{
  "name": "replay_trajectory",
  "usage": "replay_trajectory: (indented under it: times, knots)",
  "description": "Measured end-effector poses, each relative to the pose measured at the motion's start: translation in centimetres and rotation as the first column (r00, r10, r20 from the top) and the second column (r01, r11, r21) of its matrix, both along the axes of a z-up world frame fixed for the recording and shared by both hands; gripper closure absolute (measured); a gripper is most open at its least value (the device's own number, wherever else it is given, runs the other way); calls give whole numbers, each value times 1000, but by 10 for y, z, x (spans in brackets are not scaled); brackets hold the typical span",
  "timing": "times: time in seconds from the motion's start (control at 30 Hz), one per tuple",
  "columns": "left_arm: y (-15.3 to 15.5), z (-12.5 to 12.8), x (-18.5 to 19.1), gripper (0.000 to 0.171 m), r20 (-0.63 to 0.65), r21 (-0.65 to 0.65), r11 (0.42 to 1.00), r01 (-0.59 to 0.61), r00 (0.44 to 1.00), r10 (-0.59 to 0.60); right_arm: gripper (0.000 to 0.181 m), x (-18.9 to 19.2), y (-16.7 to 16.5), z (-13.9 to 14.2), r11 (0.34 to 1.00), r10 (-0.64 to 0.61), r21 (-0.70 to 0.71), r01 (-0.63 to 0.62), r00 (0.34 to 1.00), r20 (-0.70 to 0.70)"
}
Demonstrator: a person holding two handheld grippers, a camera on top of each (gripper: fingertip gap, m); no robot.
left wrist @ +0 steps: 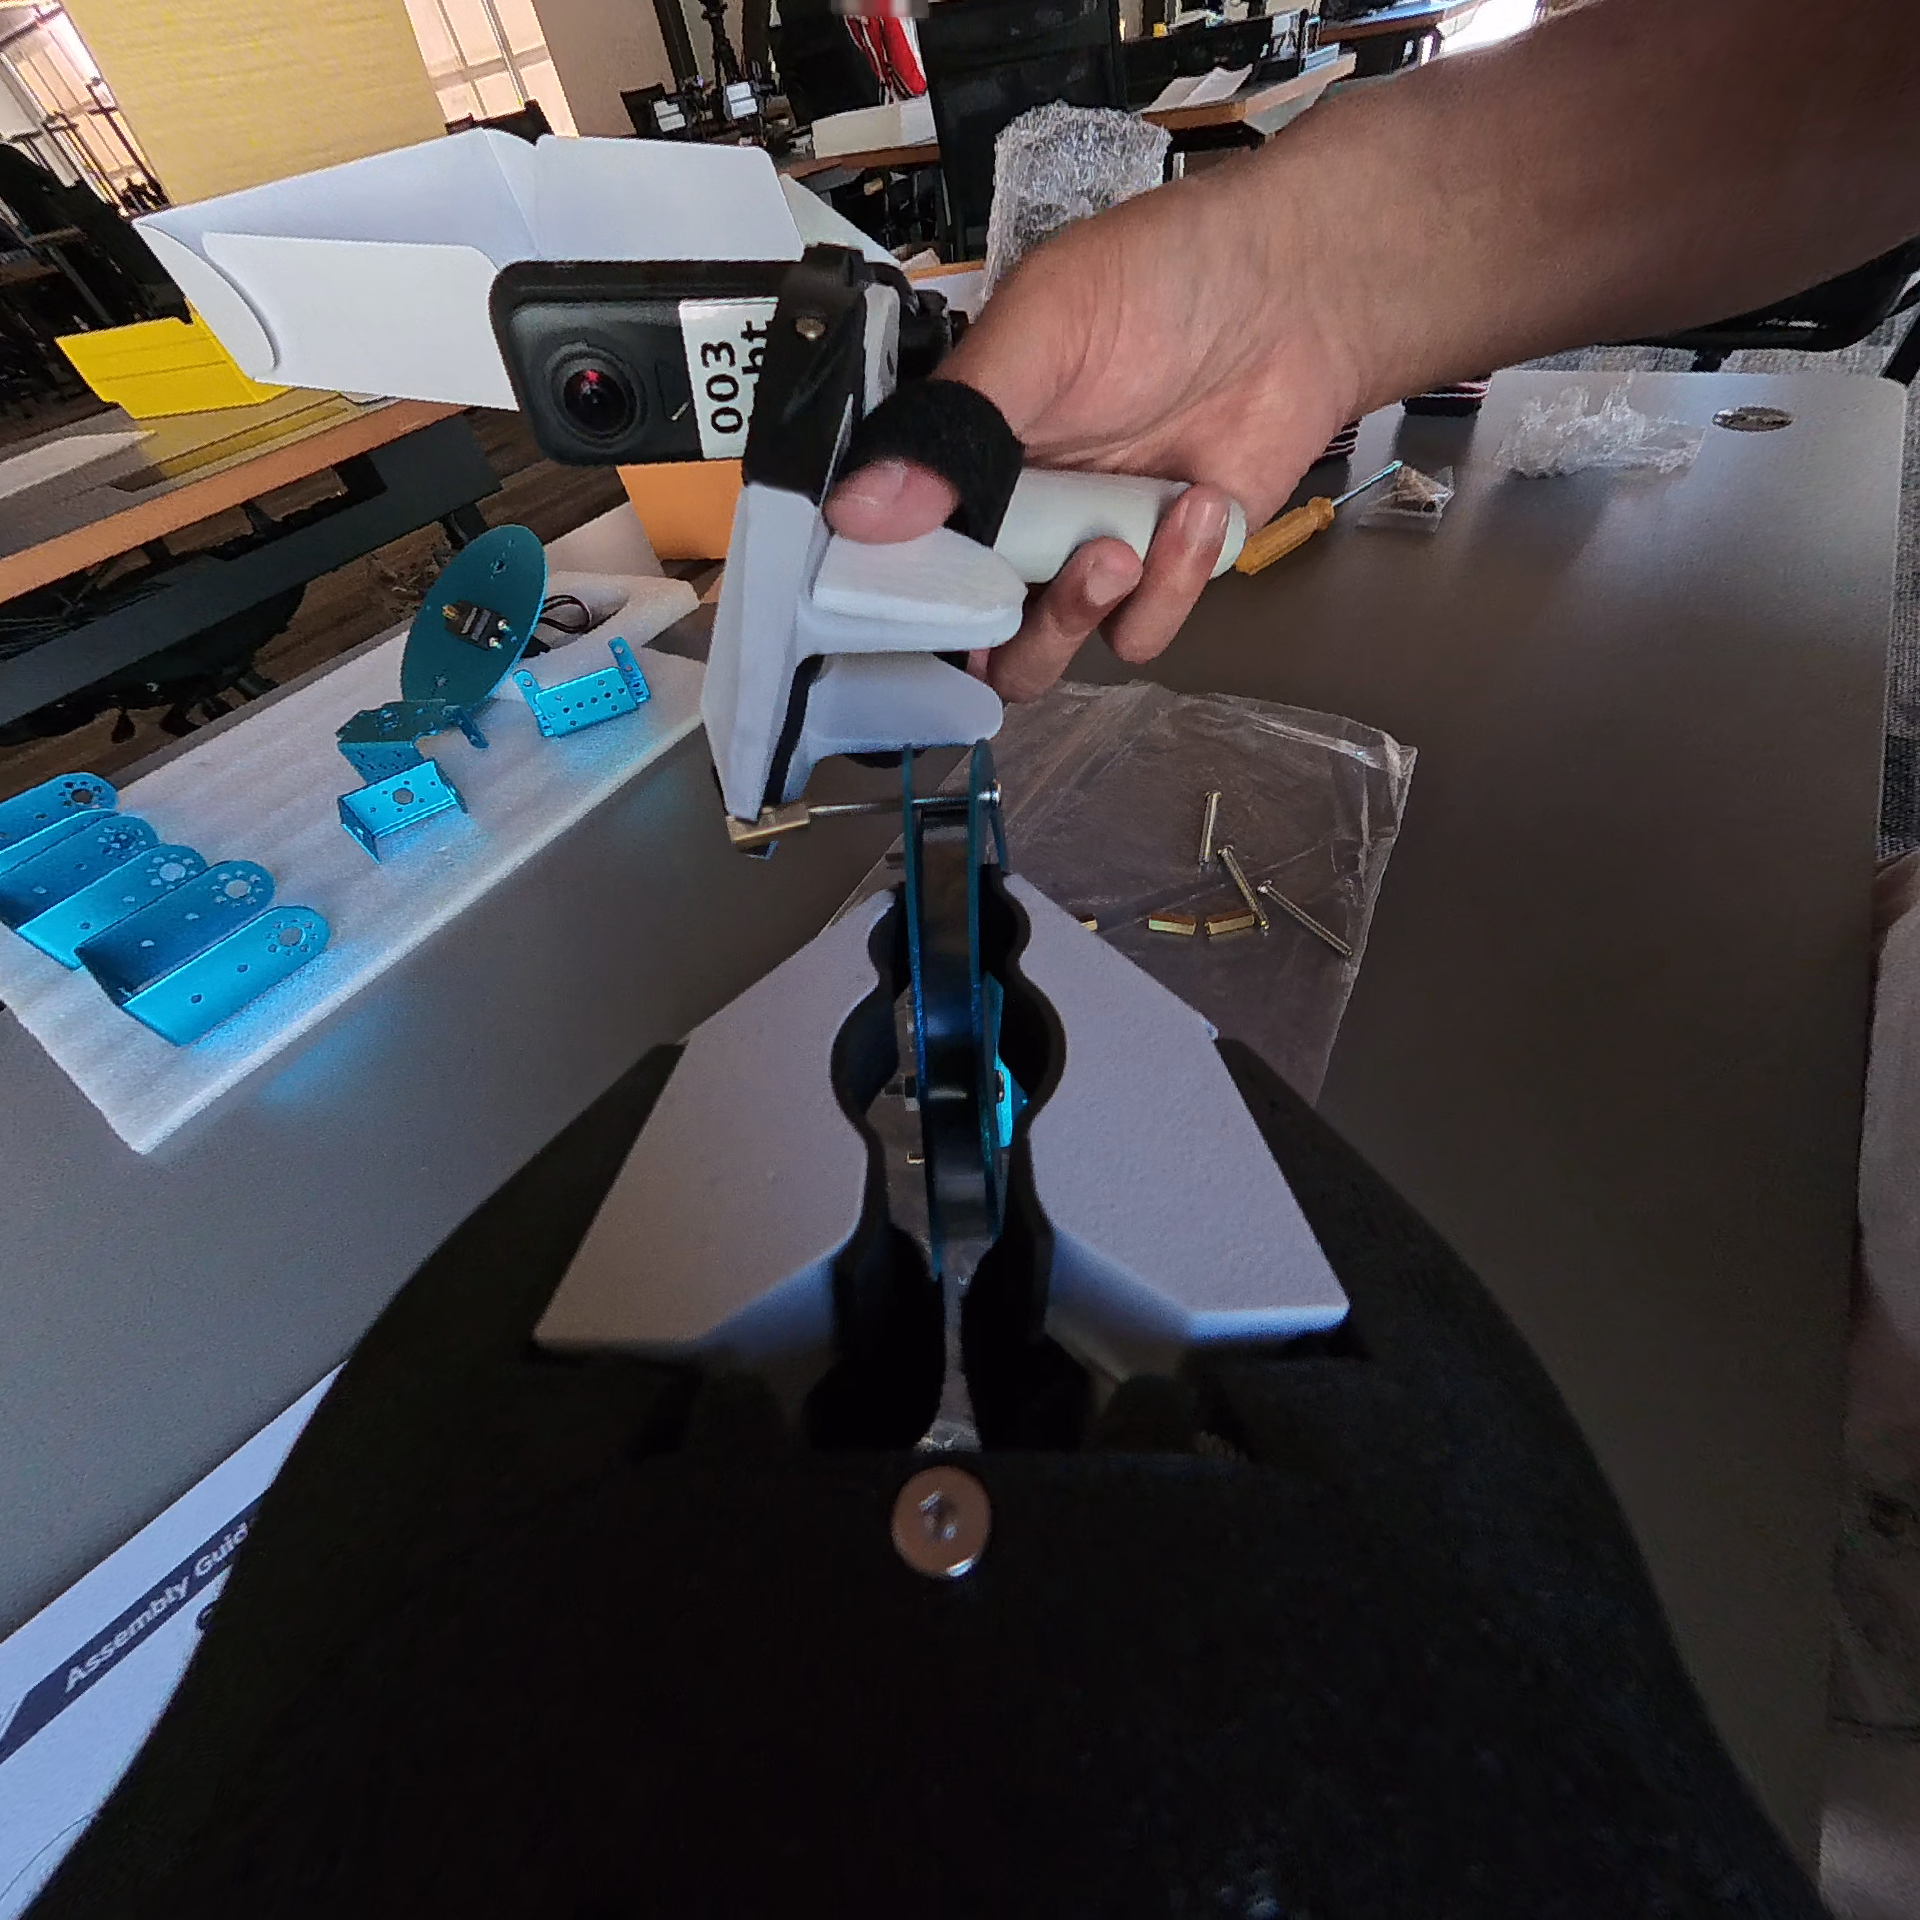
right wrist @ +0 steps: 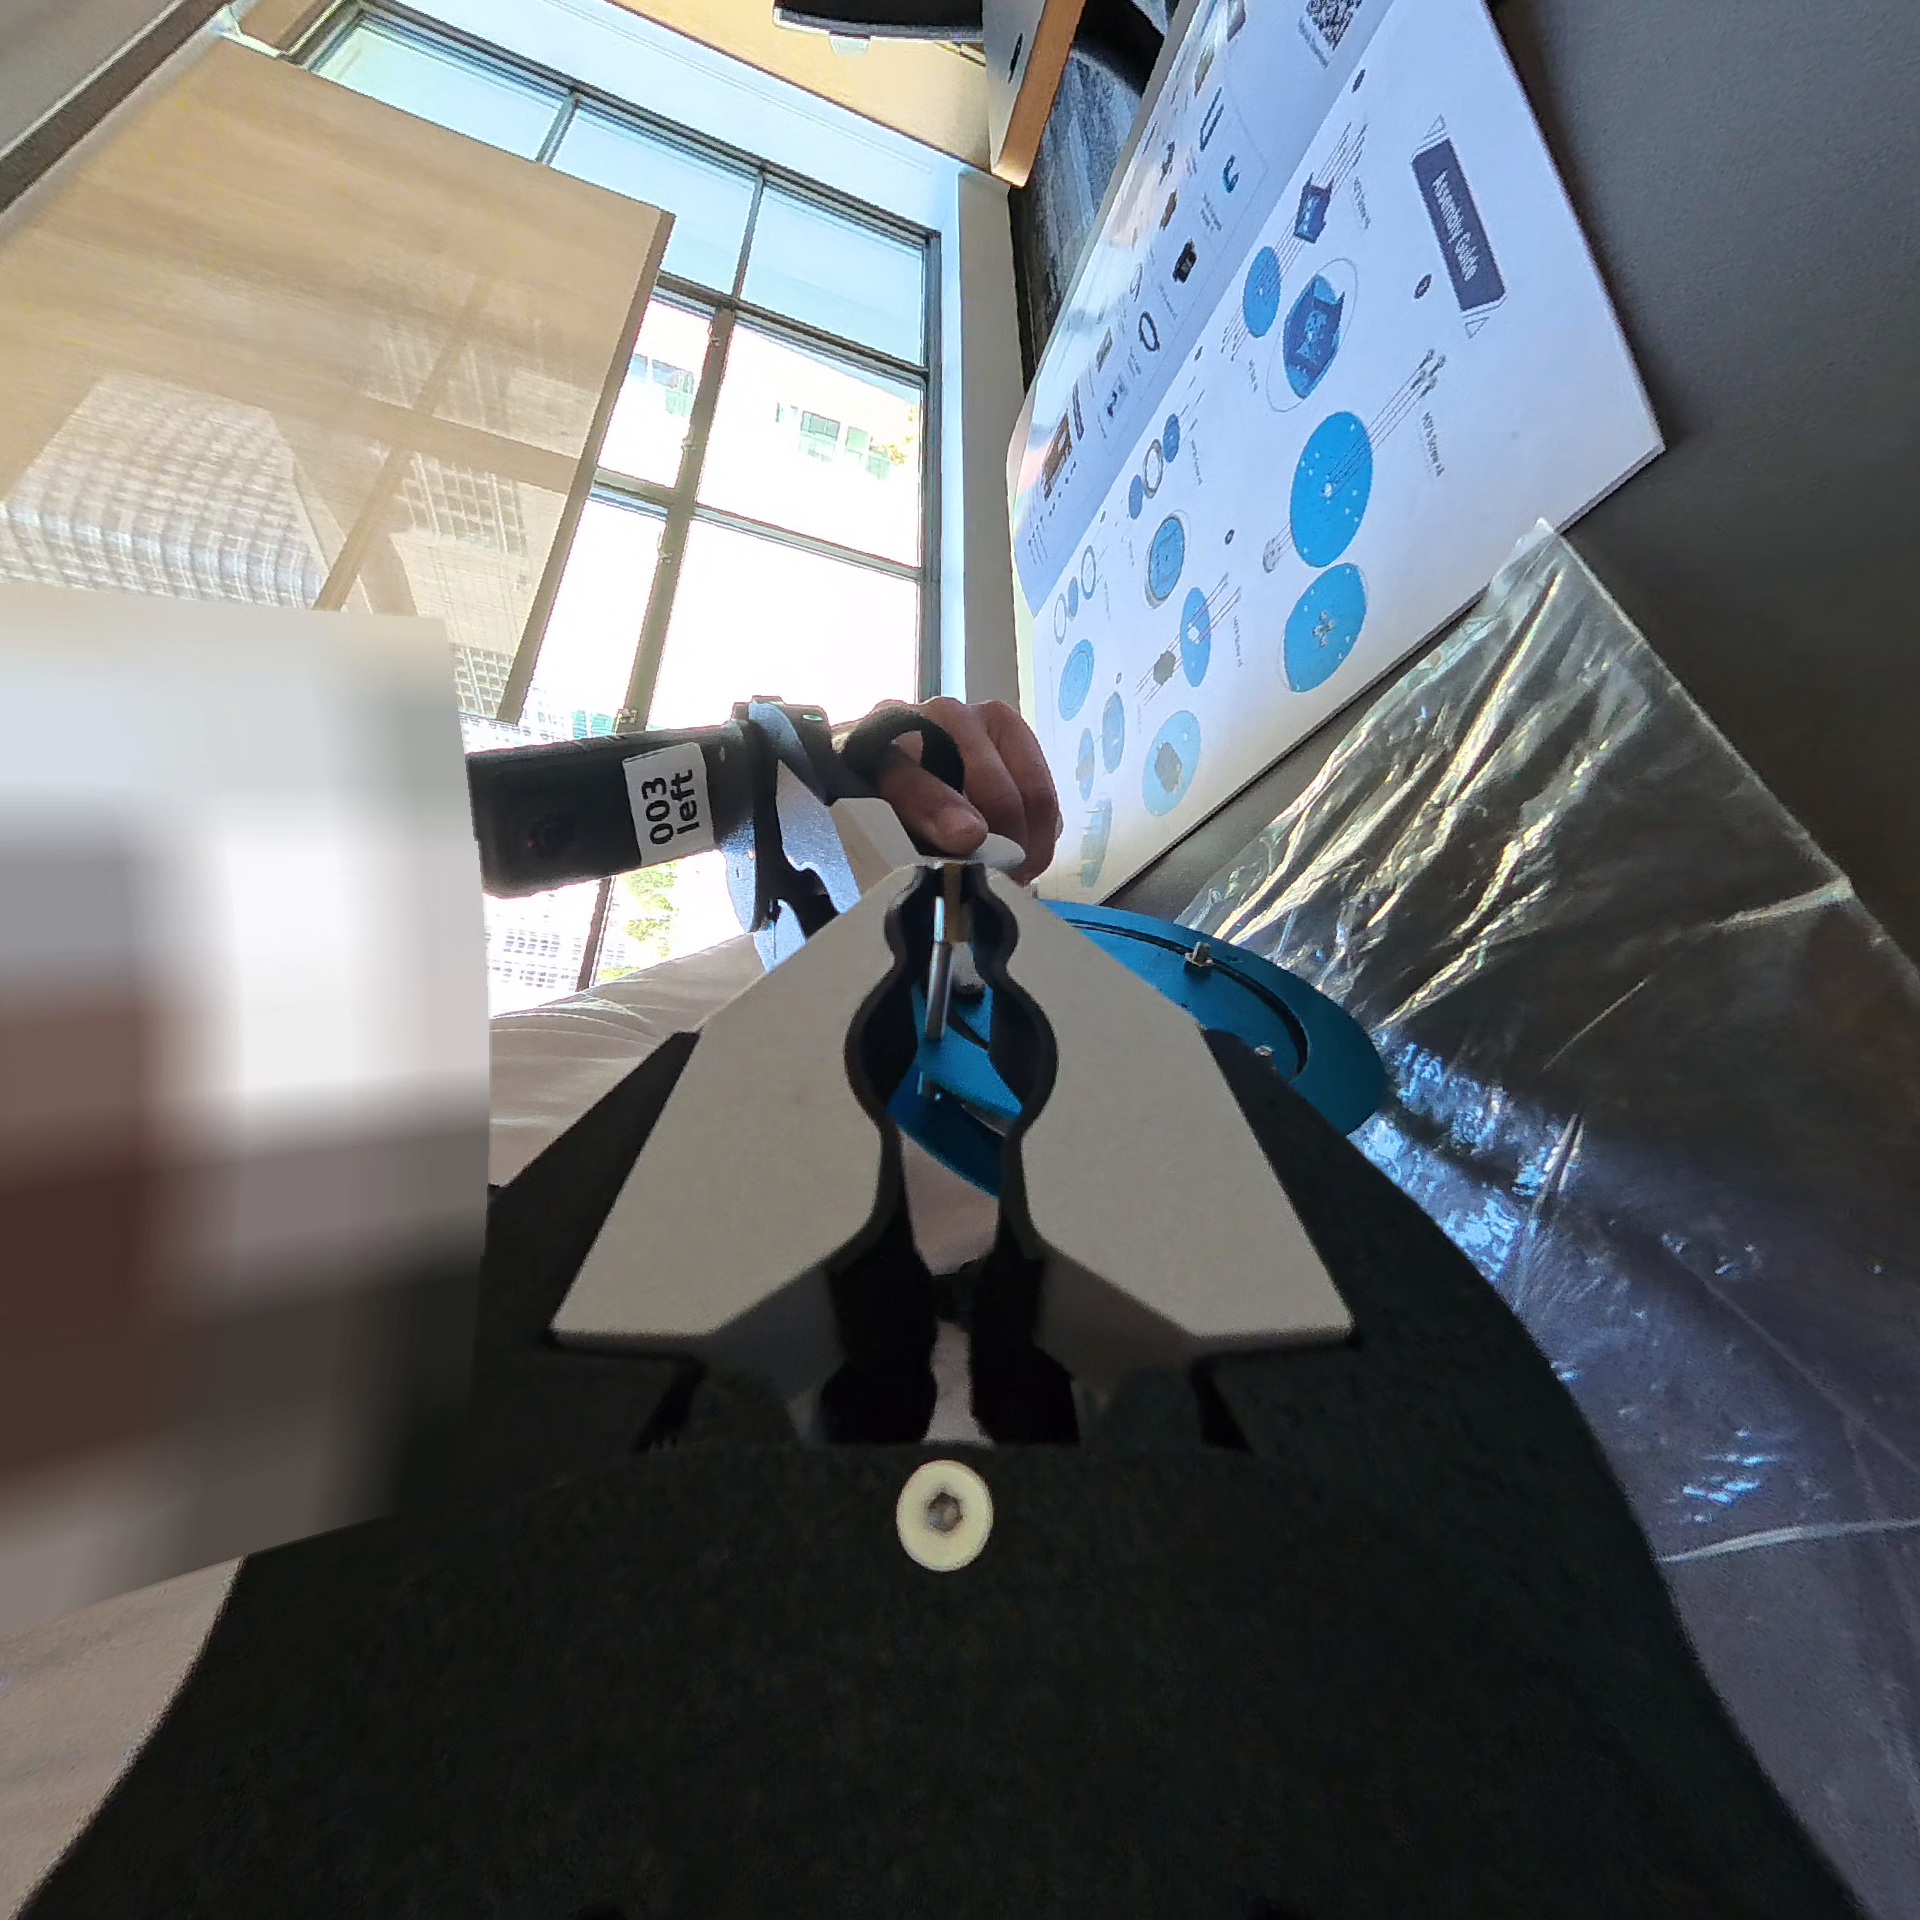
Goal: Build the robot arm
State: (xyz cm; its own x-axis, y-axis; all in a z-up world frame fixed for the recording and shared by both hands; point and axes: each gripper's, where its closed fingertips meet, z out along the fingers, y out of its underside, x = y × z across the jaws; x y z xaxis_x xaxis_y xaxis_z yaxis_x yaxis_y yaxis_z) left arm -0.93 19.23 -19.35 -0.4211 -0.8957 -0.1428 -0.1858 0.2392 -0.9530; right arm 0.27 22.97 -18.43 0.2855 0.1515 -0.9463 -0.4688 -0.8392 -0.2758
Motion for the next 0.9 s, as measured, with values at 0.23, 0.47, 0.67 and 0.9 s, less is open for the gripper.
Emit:
replay_trajectory:
  times: [0.23, 0.47, 0.67, 0.9]
  knots:
    - [1, 0, 0, 160, -3, -2, 1000, -3, 1000, 3, 177, 1, 0, 0, 1000, -4, 3, 4, 1000, -6]
    - [3, 2, 0, 160, 3, -11, 1000, -7, 1000, 7, 177, 2, -2, 0, 1000, -6, 1, 6, 1000, -8]
    - [2, 2, -1, 160, -1, -14, 1000, -5, 1000, 5, 177, 0, -1, -1, 1000, -12, -4, 12, 1000, -24]
    - [4, 1, 0, 159, -4, -17, 1000, -11, 1000, 11, 176, -2, -2, 1, 1000, -5, 1, 5, 1000, -24]
